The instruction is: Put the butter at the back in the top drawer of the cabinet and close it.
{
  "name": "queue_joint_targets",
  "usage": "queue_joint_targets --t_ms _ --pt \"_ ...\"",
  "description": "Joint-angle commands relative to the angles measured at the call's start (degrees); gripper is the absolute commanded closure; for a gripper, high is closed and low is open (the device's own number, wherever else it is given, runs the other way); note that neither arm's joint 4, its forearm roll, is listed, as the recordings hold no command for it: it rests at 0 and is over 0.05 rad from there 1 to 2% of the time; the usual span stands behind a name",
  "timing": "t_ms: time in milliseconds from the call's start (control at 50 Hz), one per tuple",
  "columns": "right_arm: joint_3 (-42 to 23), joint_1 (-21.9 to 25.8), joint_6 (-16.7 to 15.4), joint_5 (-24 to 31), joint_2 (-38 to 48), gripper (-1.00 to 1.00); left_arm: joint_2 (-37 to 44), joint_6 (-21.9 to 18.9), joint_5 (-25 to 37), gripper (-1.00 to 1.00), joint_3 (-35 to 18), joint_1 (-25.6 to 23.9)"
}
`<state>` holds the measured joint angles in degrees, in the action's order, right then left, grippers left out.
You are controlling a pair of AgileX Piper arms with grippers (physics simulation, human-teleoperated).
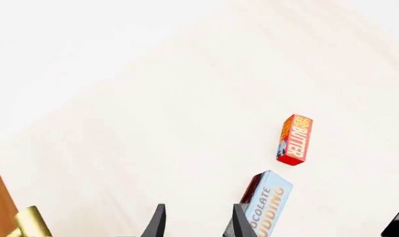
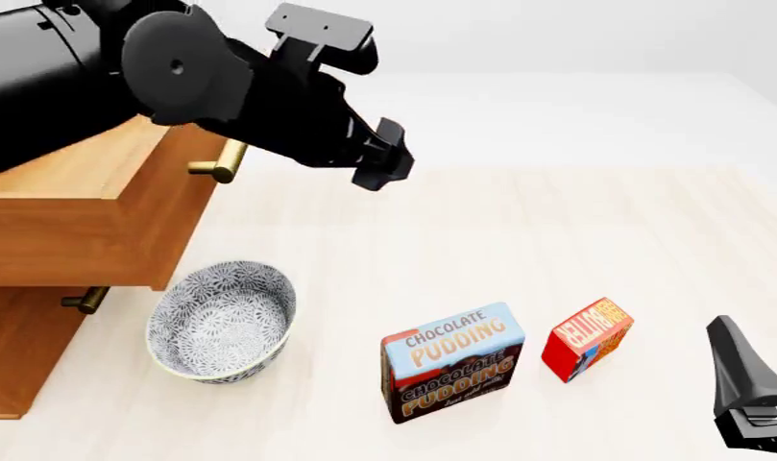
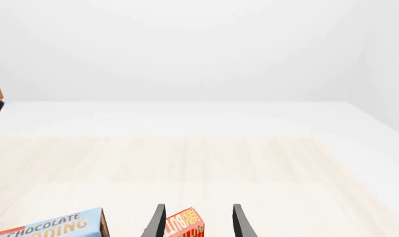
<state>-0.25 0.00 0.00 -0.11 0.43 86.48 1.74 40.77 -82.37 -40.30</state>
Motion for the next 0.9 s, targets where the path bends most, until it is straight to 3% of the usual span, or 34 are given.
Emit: queue_joint_targets --t_ms 20,400,900 --pt "0.0 0.0 0.0 0.0 0.0 -1.0 5.4 0.4 -0.7 -1.0 -4.0 -3.6" --pt "0.0 0.0 0.0 0.0 0.0 -1.0 10.3 -1.2 1.3 -1.0 -12.1 -5.5" --pt "0.0 0.0 0.0 0.0 0.0 -1.0 20.1 1.5 2.3 -1.0 -21.0 -11.2"
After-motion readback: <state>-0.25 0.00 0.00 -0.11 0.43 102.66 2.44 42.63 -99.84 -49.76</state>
